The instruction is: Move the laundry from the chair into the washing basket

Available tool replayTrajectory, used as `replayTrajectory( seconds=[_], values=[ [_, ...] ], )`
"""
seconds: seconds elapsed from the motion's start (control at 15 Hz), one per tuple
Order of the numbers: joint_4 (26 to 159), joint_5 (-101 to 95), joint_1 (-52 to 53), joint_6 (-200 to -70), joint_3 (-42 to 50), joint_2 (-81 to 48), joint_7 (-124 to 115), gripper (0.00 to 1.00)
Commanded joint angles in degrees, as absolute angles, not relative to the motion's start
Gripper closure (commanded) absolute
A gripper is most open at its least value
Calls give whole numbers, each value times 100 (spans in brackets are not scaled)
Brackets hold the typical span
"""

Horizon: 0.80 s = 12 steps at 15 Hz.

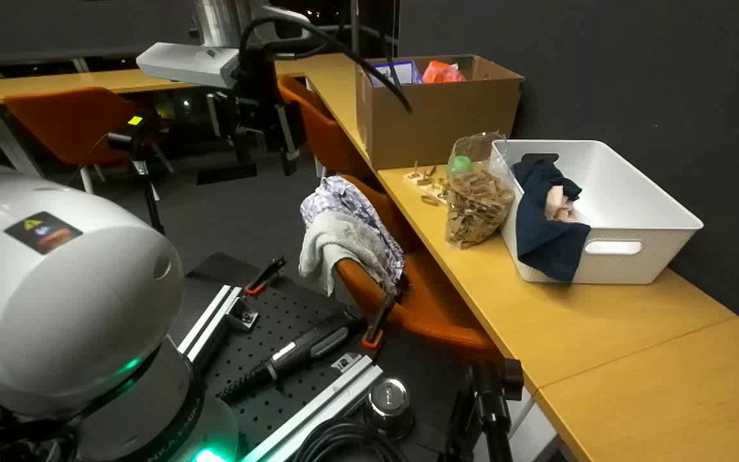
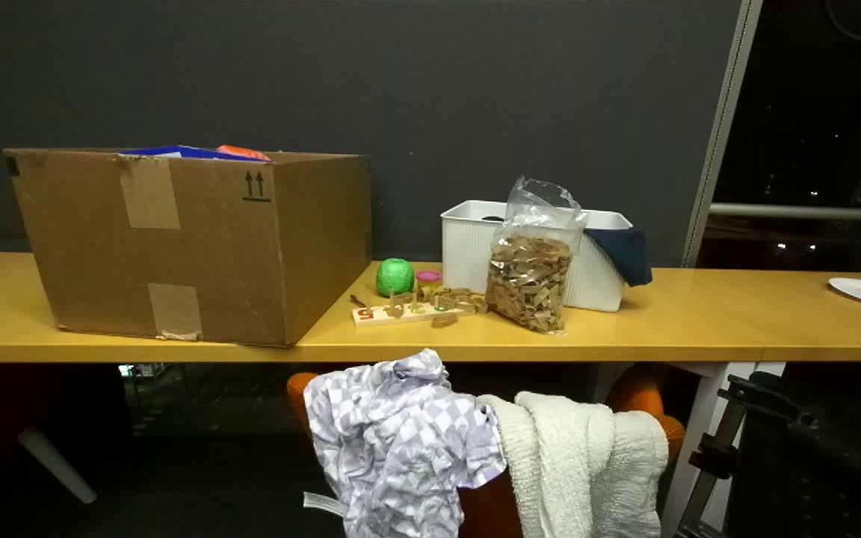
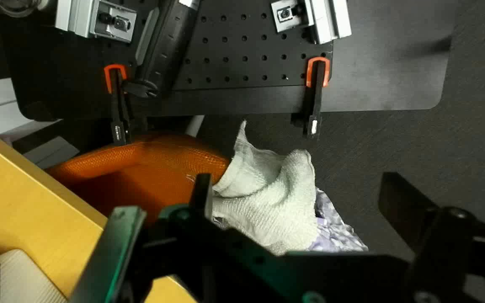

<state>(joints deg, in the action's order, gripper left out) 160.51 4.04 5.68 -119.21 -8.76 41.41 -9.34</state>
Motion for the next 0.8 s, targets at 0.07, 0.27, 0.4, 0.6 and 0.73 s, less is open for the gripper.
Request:
replayTrajectory(
  seconds=[0.07, 0.27, 0.4, 0.6, 0.73],
  values=[
    [16043, 389, 584, -11908, -857, 4132, -943, 0],
    [16043, 389, 584, -11908, -857, 4129, -943, 0],
    [15778, 312, 431, -11874, -618, 4088, -739, 0],
    [15246, 267, 198, -11952, -123, 3789, -230, 0],
    [14807, 400, 116, -12192, 248, 3222, 186, 0]
  ],
)
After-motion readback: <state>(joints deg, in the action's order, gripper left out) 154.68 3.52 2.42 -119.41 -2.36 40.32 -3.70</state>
